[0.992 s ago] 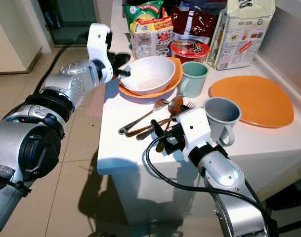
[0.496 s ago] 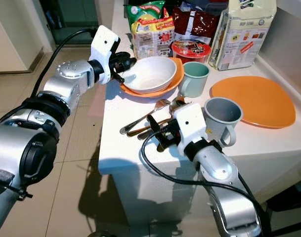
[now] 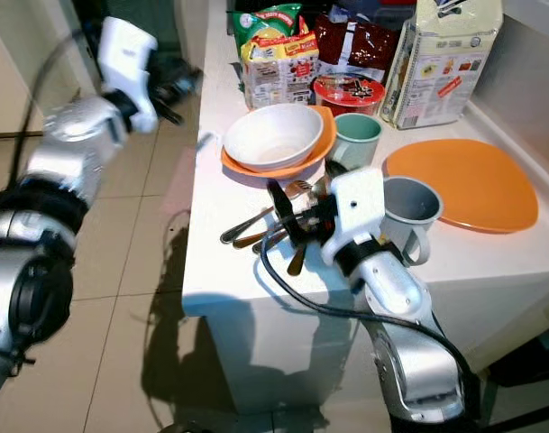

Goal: Setting the table

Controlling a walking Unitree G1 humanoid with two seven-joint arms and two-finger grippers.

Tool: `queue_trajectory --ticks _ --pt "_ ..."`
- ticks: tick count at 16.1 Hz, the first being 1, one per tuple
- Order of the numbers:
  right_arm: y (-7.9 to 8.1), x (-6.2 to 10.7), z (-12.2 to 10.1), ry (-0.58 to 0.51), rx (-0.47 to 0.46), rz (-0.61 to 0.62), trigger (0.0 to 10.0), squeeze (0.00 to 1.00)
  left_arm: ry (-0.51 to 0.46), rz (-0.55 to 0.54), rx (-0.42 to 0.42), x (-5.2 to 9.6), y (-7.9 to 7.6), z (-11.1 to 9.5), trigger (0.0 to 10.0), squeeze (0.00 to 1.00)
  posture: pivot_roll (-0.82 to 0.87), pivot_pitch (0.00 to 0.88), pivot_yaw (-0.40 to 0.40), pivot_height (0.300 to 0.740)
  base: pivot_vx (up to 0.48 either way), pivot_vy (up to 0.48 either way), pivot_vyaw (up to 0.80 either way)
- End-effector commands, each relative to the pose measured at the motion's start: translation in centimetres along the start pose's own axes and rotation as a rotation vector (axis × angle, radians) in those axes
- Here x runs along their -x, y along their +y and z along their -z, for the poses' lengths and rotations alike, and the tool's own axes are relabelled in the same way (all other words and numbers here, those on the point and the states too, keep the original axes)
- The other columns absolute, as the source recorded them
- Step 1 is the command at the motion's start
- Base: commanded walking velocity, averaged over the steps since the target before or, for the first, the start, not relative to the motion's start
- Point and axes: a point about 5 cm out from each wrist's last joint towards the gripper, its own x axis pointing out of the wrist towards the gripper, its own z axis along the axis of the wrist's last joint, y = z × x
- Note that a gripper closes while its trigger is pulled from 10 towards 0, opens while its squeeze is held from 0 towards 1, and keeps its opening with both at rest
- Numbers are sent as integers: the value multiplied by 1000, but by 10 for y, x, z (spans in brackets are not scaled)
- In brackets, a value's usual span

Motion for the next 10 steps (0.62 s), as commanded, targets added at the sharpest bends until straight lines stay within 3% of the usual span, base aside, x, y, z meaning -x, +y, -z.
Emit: queue_trajectory --ticks 1,2,3,4,6,10 --pt "-3 -1 0 -13 -7 23 10000 0 -66 -66 -19 7 7 -8 10000 0 18 0 11 740 0 0 0" --pt "-3 -1 -1 -20 -10 28 10000 0 -74 -103 -14 13 9 -7 10000 0 18 0 12 740 0 0 0" --pt "-3 1 -4 -42 -11 49 10000 0 -114 -181 19 33 7 -6 10000 0 17 0 15 740 0 0 0" --pt "-3 2 -4 -43 -12 54 10000 0 -122 -193 21 37 5 -6 10000 0 15 0 17 740 0 0 0" --pt "-5 6 -5 -59 -29 125 10000 0 -133 -235 -23 71 -15 5 10000 0 23 0 10 740 0 0 0" --pt "-9 4 -9 -109 -41 168 10000 0 -105 -211 -27 101 -55 16 10000 0 36 0 -4 740 0 0 0"
